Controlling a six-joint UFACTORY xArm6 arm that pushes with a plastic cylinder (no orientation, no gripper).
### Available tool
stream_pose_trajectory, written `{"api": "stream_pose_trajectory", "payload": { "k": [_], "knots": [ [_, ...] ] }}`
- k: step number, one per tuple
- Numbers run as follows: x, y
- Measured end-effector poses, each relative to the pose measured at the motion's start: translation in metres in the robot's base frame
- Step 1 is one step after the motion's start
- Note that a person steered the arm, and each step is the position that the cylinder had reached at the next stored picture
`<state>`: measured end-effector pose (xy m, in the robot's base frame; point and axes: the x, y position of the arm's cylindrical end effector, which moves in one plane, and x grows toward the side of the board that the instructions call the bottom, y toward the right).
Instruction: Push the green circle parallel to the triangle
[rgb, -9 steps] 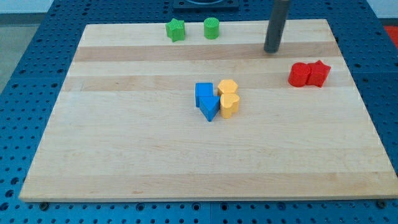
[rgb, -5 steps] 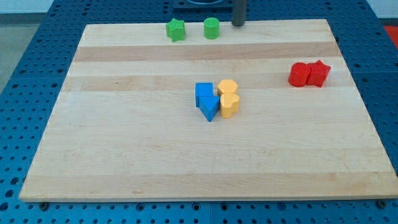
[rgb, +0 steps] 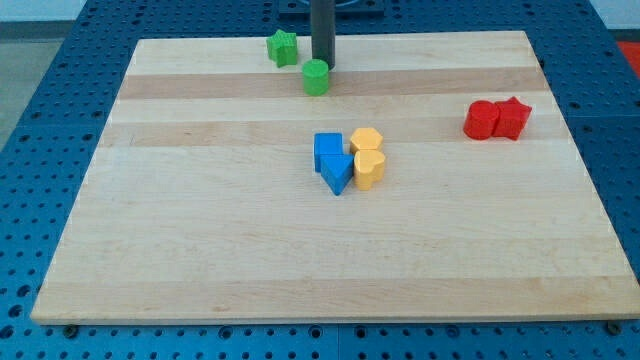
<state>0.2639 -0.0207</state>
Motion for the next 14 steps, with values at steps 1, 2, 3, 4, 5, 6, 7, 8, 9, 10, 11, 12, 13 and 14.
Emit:
{"api": "stream_pose_trajectory", "payload": {
  "k": [1, 2, 3, 4, 5, 6, 7, 8, 9, 10, 11, 12, 13, 14],
  "knots": [
    [0.023, -0.021],
    [0.055, -0.034],
    [0.079, -0.035],
    [0.092, -0.033],
    [0.093, -0.007],
    [0.098, 0.015],
    [0.104, 0.031],
    [0.107, 0.018],
    [0.113, -0.02],
    [0.127, -0.06],
    [0.153, -0.084],
    [0.166, -0.121],
    [0.189, -0.125],
    [0.171, -0.127]
  ]
}}
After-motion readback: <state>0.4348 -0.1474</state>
